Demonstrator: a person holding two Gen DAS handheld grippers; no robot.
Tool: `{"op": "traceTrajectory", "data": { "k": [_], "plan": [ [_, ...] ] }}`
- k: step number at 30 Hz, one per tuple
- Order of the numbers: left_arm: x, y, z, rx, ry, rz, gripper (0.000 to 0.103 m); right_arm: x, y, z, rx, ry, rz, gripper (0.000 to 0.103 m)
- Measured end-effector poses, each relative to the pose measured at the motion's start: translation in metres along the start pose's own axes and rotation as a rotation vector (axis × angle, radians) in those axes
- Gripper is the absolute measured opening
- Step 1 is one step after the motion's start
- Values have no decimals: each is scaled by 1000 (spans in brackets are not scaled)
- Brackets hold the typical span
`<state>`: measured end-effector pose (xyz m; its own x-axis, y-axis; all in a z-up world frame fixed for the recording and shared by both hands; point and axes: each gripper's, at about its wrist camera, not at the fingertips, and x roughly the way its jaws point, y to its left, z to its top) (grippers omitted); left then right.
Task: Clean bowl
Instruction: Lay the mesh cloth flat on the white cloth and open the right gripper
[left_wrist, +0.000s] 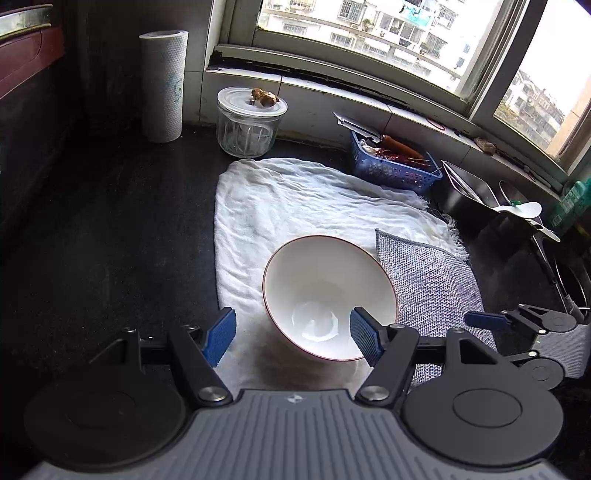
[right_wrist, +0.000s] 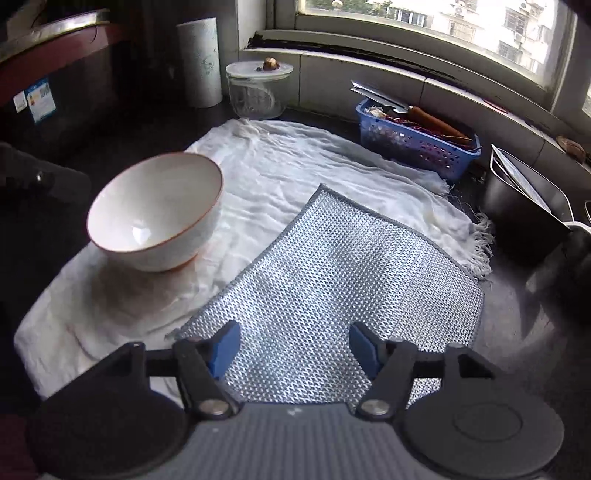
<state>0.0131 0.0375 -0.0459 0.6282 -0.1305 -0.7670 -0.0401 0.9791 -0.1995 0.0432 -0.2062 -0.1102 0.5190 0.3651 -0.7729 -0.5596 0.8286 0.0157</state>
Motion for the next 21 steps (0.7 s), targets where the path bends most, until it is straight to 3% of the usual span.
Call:
{"op": "traceTrajectory", "data": {
  "k": [7, 13, 16, 21],
  "plan": [
    [-5, -15, 9, 55, -8, 24, 68, -56, 0, 21, 176, -92, -55, 92],
    [-11, -26, 15, 73, 0, 90, 68, -79, 3, 35, 250, -84, -134, 99],
    [-17, -29, 16, 75, 15, 68, 76, -88, 7, 39, 265, -79, -152, 99],
    [-37, -28, 17, 37, 10, -22, 76, -102, 8, 46, 291, -70, -170, 99]
  ]
}}
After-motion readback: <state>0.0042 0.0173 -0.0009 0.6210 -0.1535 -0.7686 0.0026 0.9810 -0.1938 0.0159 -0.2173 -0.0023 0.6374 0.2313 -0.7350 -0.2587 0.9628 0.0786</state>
